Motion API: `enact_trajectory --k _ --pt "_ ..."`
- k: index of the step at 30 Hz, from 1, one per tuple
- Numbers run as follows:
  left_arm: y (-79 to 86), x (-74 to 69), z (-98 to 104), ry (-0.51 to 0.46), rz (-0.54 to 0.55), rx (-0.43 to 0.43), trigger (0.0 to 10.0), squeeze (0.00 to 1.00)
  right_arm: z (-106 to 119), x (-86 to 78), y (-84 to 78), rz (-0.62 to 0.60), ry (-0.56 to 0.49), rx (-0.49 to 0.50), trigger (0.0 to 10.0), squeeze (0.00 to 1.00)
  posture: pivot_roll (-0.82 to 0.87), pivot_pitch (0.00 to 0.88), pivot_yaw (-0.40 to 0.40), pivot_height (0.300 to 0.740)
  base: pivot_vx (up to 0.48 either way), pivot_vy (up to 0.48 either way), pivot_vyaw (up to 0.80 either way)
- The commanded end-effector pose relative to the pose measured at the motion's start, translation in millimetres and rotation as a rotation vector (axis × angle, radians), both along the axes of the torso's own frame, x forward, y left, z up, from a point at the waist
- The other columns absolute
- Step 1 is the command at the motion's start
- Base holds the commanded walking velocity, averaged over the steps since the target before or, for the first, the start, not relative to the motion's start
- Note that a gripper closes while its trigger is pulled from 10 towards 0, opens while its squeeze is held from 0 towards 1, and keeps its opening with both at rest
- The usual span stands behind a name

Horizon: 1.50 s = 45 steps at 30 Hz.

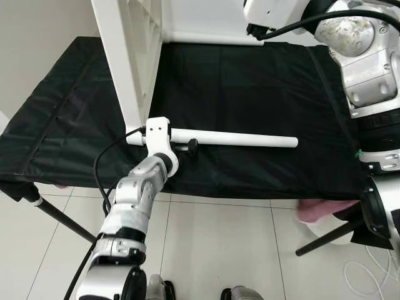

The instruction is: Building children table

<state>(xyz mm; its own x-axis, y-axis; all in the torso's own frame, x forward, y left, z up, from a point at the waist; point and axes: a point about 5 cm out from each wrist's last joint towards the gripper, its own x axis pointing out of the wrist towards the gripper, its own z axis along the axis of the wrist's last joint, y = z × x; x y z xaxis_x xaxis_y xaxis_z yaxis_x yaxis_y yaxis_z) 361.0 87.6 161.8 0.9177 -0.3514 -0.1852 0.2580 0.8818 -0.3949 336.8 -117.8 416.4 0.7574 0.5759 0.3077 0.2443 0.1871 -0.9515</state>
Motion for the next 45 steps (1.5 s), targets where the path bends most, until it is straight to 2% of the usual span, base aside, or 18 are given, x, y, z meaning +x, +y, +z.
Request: enact_trajectory --k 1,11,12,13,17,24,25,26,29,30,31,33,35,39,43,45 --pt "12.9 7.2 7 0.058 0.221 0.014 10.0 0.0 21 -9.5 -22.8 -0.018 -0.083 0.177 0.0 0.0 -0.18 0.119 0.075 0.74 0.0 0.0 0.0" --pt "7.1 11.5 20 0.095 0.253 -0.096 10.0 0.0 34 -18.3 -44.3 -0.072 -0.156 0.302 0.0 0.0 -0.19 0.125 0.082 0.74 0.0 0.0 0.0" --pt "5.0 12.3 22 0.107 0.262 -0.113 10.0 0.0 39 -21.1 -54.1 -0.096 -0.175 0.353 0.0 0.0 -0.19 0.126 0.08 0.74 0.0 0.0 0.0" --pt "2.4 12.2 23 0.112 0.248 -0.114 10.0 0.0 41 -22.3 -57.4 -0.104 -0.182 0.369 0.0 0.0 -0.19 0.128 0.08 0.74 0.0 0.0 0.0" --pt "-4.5 9.3 24 0.121 0.227 -0.128 10.0 0.0 44 -24.1 -67.3 -0.134 -0.192 0.4 0.0 0.0 -0.19 0.13 0.081 0.74 0.0 0.0 0.0" --pt "-8.7 5.9 16 0.156 0.236 -0.142 10.0 0.0 41 -25.9 -72.4 -0.147 -0.181 0.423 0.0 0.0 -0.19 0.135 0.084 0.74 0.0 0.0 0.0" --pt "-10.5 5.8 17 0.163 0.252 -0.178 10.0 0.0 39 -26.3 -75.0 -0.158 -0.181 0.425 0.0 0.0 -0.19 0.136 0.083 0.74 0.0 0.0 0.0" --pt "-10.5 5.8 17 0.163 0.252 -0.178 10.0 0.0 39 -26.3 -75.0 -0.158 -0.181 0.425 0.0 0.0 -0.19 0.136 0.083 0.74 0.0 0.0 0.0" --pt "-14.9 3.8 14 0.231 0.37 -0.324 10.0 0.0 35 -26.9 -86.7 -0.199 -0.181 0.458 0.0 0.0 -0.19 0.136 0.084 0.74 0.0 0.0 0.0" --pt "-14.9 3.8 14 0.231 0.37 -0.324 10.0 0.0 35 -26.9 -86.7 -0.199 -0.181 0.458 0.0 0.0 -0.19 0.136 0.084 0.74 0.0 0.0 0.0" --pt "-19.3 2.2 4 0.309 0.406 -0.388 10.0 0.0 34 -27.9 -91.7 -0.218 -0.189 0.48 0.0 0.0 -0.19 0.136 0.084 0.74 0.0 0.0 0.0" --pt "-19.3 2.2 4 0.309 0.406 -0.388 10.0 0.0 34 -27.9 -91.7 -0.218 -0.189 0.48 0.0 0.0 -0.19 0.136 0.084 0.74 0.0 0.0 0.0" --pt "-26.4 2.3 1 0.34 0.394 -0.409 10.0 0.0 34 -28.5 -95.3 -0.229 -0.189 0.486 0.0 0.0 -0.2 0.135 0.087 0.74 0.0 0.0 0.0" --pt "-33.8 2.8 5 0.338 0.368 -0.422 10.0 0.0 35 -28.7 -97.0 -0.234 -0.188 0.487 0.0 0.0 -0.2 0.135 0.087 0.74 0.0 0.0 0.0" --pt "-56.3 2.4 12 0.342 0.298 -0.435 10.0 0.0 36 -28.4 -97.5 -0.23 -0.191 0.492 0.0 0.0 -0.21 0.14 0.084 0.74 0.0 0.0 0.0" --pt "-56.3 2.4 12 0.342 0.298 -0.435 10.0 0.0 36 -28.4 -97.5 -0.23 -0.191 0.492 0.0 0.0 -0.21 0.14 0.084 0.74 0.0 0.0 0.0"
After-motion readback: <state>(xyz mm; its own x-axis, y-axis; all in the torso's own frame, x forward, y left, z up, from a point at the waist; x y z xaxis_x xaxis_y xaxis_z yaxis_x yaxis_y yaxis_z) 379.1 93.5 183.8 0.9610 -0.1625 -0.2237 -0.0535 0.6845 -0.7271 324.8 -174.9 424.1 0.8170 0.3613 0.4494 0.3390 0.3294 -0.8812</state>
